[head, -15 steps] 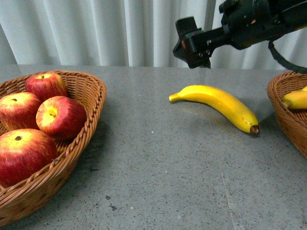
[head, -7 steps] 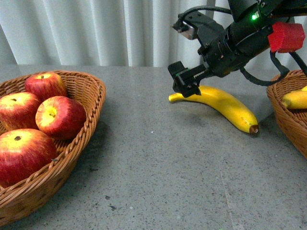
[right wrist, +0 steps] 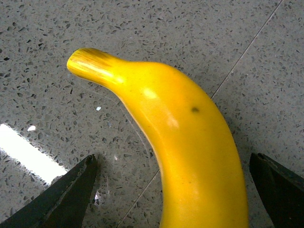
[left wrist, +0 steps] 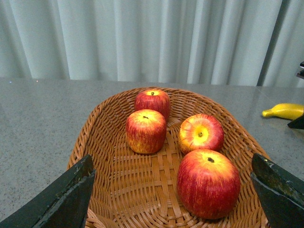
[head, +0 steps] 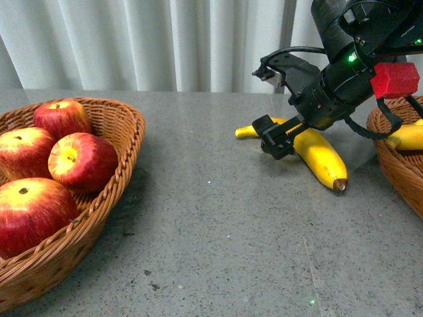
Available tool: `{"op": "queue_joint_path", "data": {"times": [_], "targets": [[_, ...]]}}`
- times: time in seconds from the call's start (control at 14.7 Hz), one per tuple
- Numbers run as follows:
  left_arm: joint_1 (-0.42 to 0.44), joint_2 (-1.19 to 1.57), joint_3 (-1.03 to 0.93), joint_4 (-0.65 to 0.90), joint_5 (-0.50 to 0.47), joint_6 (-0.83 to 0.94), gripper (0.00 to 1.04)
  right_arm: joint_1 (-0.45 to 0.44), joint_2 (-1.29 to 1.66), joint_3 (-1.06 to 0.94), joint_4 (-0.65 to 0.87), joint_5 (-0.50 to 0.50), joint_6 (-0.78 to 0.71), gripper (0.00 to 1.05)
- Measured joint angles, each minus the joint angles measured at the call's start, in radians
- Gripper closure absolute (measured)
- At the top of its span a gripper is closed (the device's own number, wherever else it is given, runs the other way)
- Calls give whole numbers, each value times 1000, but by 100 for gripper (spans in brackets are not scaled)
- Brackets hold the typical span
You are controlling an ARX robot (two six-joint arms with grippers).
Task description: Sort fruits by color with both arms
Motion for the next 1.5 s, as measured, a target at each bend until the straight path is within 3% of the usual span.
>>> {"op": "queue_joint_path", "data": {"times": [0.07,0.2,0.41,0.48,0.68,0.96,1.09,1.3,1.5], "targets": [[0,0,0,0,0,0,7,2,0,-2,11,0,-1,9],[0,0,0,0,0,0,7,14,0,-18,34,3,-2,36],[0,0,0,0,0,0,7,13,-1,-26,55,-8,7,64],[0,0,0,0,0,0,7,12,-6,-29,73,-20,23,67],[0,0,0,0,0,0,7,-10,-57,-40,144,-98,118,67],[0,0,0,0,0,0,7,-154,-244,-143,380,-359,409,67],[0,0,0,0,0,0,7,-244,-311,-225,472,-399,486,67],[0,0,0,0,0,0,7,-391,-386,-385,520,-365,436,67],[0,0,0,0,0,0,7,-559,-517,-615,601,-315,190,67]]}}
